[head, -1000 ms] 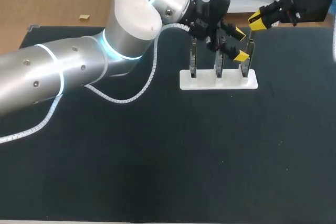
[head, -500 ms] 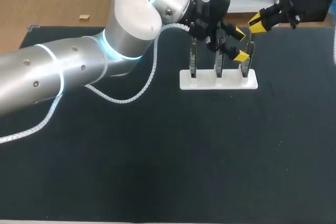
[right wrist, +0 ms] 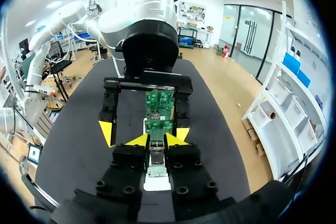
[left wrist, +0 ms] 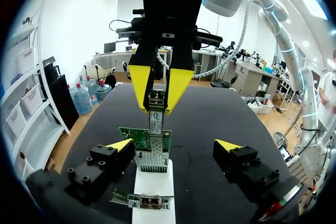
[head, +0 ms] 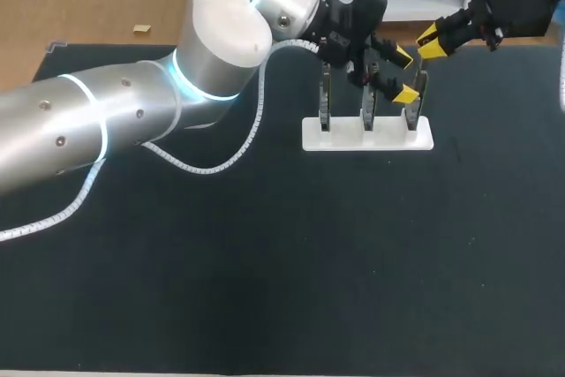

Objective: Pick up the optical module with the left hand, and insert it into the network port with the right hand.

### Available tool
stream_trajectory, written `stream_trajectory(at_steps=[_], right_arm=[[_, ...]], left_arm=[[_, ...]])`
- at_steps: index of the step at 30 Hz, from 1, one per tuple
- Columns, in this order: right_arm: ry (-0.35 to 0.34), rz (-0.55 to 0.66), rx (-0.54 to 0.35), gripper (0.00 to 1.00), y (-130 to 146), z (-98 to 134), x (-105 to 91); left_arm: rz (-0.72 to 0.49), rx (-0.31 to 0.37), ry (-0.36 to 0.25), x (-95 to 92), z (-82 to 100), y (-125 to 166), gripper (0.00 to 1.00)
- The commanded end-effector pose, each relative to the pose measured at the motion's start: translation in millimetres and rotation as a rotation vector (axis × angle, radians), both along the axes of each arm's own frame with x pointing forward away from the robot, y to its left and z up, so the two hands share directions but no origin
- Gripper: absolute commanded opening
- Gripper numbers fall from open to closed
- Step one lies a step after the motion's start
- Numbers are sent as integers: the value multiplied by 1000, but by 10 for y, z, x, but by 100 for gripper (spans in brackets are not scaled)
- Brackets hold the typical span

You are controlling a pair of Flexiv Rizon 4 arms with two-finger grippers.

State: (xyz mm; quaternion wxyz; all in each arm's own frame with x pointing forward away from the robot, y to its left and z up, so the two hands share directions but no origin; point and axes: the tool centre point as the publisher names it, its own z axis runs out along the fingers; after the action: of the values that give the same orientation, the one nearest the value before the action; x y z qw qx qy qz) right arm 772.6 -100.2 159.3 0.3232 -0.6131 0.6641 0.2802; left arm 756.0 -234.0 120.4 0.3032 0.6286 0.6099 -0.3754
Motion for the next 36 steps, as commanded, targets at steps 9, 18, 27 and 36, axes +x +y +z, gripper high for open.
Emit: stream_trajectory(at_steps=[9,18,27,36], right_arm=[[14,-2,-7,0,-6,-62,15],[36,-4,17,100,-30,-20,43],[80,2,156,100,-143,243,105],[73,33,142,0,-127,235,103]], left_arm=[[-3,4,3,21,4,-10,100],[-3,4,3,21,4,-10,100],[-3,4,3,21,4,-10,100],[-3,4,3,21,4,-10,100]])
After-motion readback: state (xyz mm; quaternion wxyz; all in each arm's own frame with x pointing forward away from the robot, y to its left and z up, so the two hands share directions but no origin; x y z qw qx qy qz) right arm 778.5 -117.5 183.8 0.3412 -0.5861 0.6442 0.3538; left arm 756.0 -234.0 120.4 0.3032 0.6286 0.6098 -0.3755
